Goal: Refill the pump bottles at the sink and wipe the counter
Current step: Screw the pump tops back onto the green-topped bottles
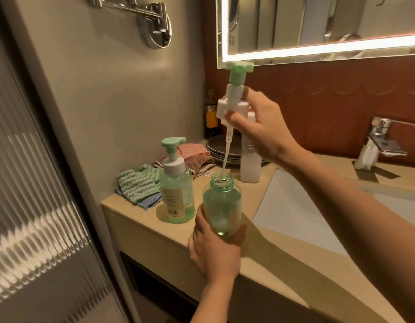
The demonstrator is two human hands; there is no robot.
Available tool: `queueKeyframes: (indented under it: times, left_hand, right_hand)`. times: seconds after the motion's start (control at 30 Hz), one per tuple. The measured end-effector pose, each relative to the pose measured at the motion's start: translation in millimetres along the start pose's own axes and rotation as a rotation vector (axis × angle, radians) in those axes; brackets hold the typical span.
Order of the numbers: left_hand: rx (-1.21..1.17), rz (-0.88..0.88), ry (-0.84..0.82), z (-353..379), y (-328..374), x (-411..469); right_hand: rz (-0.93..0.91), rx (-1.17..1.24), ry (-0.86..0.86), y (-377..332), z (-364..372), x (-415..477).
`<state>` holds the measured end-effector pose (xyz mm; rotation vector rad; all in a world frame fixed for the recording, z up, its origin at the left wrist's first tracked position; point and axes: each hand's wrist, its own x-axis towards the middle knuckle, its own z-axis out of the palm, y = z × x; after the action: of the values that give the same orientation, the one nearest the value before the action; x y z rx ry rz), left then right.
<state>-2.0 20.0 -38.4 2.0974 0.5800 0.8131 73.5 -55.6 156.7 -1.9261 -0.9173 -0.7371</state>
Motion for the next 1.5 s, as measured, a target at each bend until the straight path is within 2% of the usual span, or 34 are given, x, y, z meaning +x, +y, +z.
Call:
queueKeyframes:
  times: [0.2, 0.47, 0.87, 1.07, 1.2, 1.37, 1.5]
  left_hand:
    - [0.021, -0.007, -0.001, 1.6, -0.2, 0.5]
    - [0.021, -0.010, -0.007, 1.9, -0.2, 0.4]
    - [0.007, -0.002, -0.054, -1.5, 0.8, -0.2]
    - [0.007, -0.014, -0.049, -1.7, 2.0, -0.5]
    - [0.035, -0.017, -0.043, -1.8, 3.5, 0.4]
    - [0.112, -0.047, -0.090, -2.4, 4.7, 0.7]
    - [0.169, -0.043, -0.126, -3.3, 2.4, 0.9]
  right_hand:
    - [0.114, 0.041, -0.111, 17.5, 22.9, -26.8]
    - [0.113, -0.029, -0.327, 26.4, 35.4, -53.4]
    - [0.115, 0.053, -0.246, 31.0, 35.8, -65.6]
    - [0.128, -0.019, -0.372, 31.3, 40.3, -74.3]
    - [0.133, 0.009, -0.332, 30.7, 36.7, -78.0]
    - [0.085, -0.187, -0.219, 21.7, 35.4, -76.0]
    - [0.110, -0.242, -0.212, 15.4, 39.7, -76.8]
